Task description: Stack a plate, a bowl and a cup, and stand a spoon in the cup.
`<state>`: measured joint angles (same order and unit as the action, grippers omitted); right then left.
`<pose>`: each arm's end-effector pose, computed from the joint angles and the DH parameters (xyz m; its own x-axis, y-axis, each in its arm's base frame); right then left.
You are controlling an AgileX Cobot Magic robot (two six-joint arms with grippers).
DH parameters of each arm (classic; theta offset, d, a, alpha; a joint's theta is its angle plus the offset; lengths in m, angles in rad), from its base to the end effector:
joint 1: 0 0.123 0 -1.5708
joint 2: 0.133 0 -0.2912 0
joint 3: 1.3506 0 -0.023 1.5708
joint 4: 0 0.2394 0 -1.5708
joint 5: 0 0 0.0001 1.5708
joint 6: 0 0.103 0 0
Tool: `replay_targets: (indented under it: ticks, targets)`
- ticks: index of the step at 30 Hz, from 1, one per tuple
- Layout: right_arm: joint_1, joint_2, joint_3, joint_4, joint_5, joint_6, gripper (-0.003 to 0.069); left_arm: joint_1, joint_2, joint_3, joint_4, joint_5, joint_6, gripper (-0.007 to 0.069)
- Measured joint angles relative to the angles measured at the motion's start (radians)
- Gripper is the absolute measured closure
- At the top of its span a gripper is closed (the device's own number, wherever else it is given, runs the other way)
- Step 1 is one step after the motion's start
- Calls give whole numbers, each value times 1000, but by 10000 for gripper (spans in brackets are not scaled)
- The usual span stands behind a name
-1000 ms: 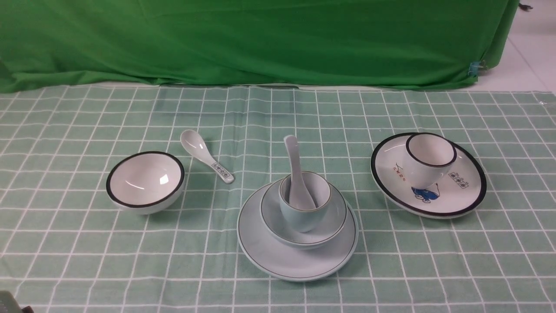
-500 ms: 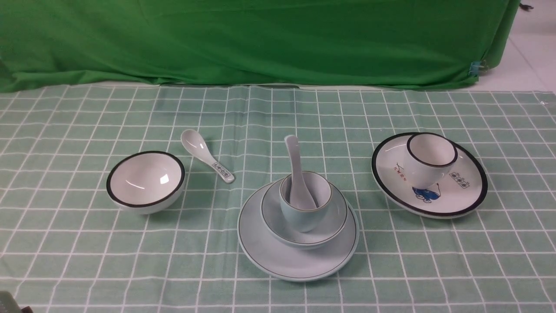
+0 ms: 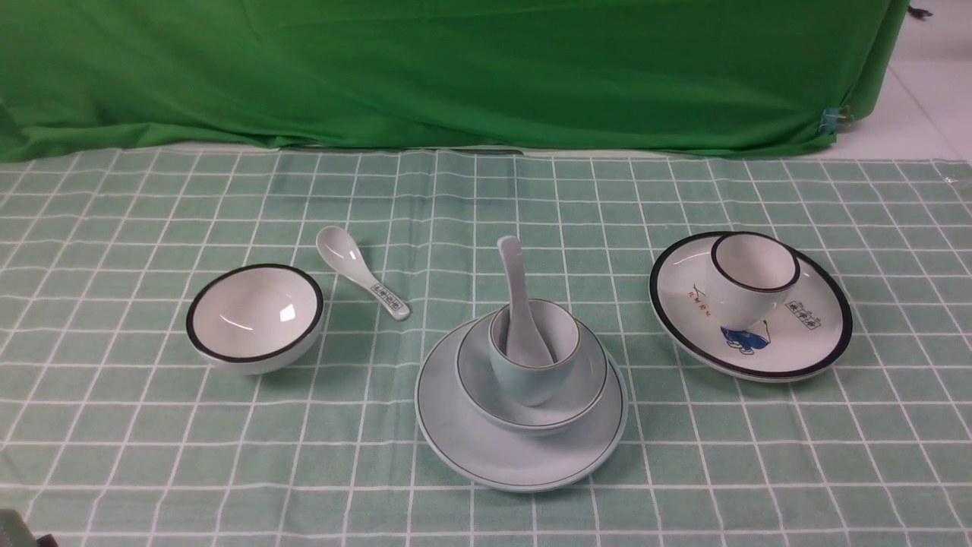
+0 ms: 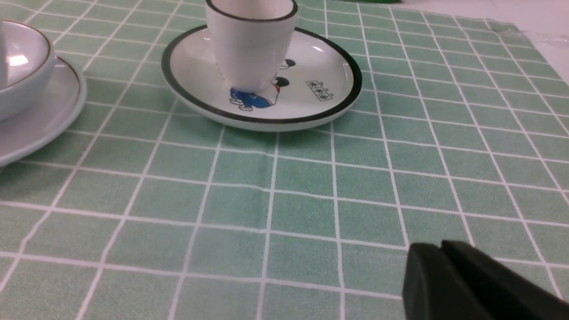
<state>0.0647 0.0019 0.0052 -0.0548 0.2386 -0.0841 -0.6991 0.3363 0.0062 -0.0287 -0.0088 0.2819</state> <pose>0.0499 0.0019 0.1879 -0.1486 -0.1468 -0.9779 -0.0729 0.9879 -0.1372 0.0594 -0.0499 0.1913 -0.0197 0.3438 -0.9388 0.6696 0.7018 0.2430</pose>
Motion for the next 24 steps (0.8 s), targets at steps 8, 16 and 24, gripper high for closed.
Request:
replay_targets:
  ticks: [8, 16, 24]
  targets:
    - [0, 0, 0, 0, 0, 0, 573, 273, -107, 0, -89, -141, 86, 608]
    - [0, 0, 0, 0, 0, 0, 557, 676, -325, 0, -154, 27, 44, 608]
    - [0, -1, 0, 0, 0, 0, 542, 740, -335, 0, -157, 239, -54, 608]
